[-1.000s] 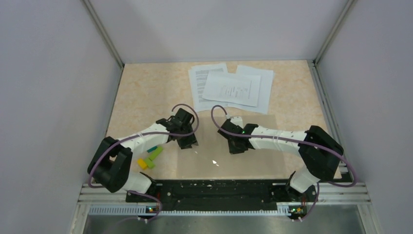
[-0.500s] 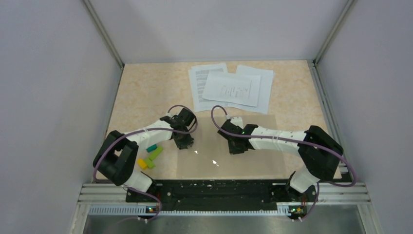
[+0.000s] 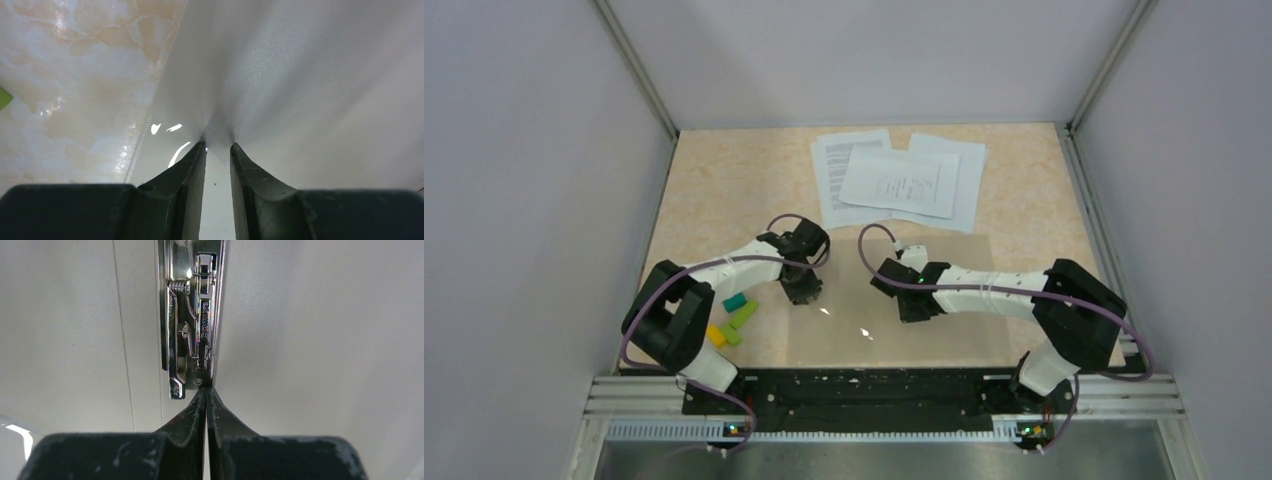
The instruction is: Put the files into the folder
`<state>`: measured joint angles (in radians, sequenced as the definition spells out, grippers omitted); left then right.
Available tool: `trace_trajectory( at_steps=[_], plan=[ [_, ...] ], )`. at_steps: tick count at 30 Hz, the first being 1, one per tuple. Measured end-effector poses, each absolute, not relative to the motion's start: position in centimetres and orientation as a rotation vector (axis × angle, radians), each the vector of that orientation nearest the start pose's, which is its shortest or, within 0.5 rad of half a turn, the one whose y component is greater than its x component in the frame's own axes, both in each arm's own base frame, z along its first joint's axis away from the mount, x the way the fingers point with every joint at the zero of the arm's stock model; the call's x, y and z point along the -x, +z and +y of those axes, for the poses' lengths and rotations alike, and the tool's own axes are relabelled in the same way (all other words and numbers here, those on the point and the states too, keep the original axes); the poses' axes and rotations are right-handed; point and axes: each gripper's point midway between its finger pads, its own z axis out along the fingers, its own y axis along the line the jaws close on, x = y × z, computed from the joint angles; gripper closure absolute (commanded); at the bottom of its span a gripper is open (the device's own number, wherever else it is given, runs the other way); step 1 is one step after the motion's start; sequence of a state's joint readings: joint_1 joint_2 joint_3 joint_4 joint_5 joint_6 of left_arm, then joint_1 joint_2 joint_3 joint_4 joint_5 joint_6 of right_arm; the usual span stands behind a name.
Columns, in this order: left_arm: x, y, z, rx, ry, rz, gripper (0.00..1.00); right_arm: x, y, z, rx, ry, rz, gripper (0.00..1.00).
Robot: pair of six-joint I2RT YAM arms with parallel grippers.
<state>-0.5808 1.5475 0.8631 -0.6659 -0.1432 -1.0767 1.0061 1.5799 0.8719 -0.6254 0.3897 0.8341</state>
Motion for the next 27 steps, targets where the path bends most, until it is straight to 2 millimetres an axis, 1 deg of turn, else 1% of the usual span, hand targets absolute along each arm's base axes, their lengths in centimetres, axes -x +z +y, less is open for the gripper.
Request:
trace_trajectory(
  at_steps=[5, 10, 12, 13, 16, 18, 20, 23, 27],
  plan=[
    [-22.8, 1.8, -15.9, 0.745, -0.091, 2.787, 0.69, -18.2, 1.6, 21.4, 0.149, -0.075, 2.677, 0.98],
    [-22.8, 1.8, -15.9, 0.743, -0.093, 2.789, 0.69, -18.1, 1.9, 21.6, 0.15, -0.045, 2.676, 0.82],
    [-22.8, 1.8, -15.9, 0.743, -0.094, 2.789, 0.69, -18.0, 2.3, 21.8, 0.161, -0.018, 2.678, 0.77],
    [-22.8, 1.8, -15.9, 0.743, -0.093, 2.789, 0.69, -17.9, 2.6, 22.0, 0.166, 0.002, 2.675, 0.76],
    [-22.8, 1.8, -15.9, 0.744, -0.094, 2.789, 0.69, -18.2, 4.0, 23.0, 0.177, 0.093, 2.644, 0.77],
    [-22.7, 1.8, -15.9, 0.744, -0.094, 2.79, 0.69, -18.7, 4.8, 23.9, 0.176, 0.145, 2.621, 0.81],
    [-22.7, 1.8, -15.9, 0.744, -0.094, 2.79, 0.69, -19.1, 5.2, 24.5, 0.181, 0.164, 2.608, 0.83],
    [-22.7, 1.8, -15.9, 0.744, -0.095, 2.789, 0.69, -19.4, 4.9, 25.0, 0.186, 0.154, 2.609, 0.83],
    [-22.7, 1.8, -15.9, 0.744, -0.094, 2.789, 0.69, -19.3, 3.9, 24.7, 0.201, 0.111, 2.63, 0.85]
  ],
)
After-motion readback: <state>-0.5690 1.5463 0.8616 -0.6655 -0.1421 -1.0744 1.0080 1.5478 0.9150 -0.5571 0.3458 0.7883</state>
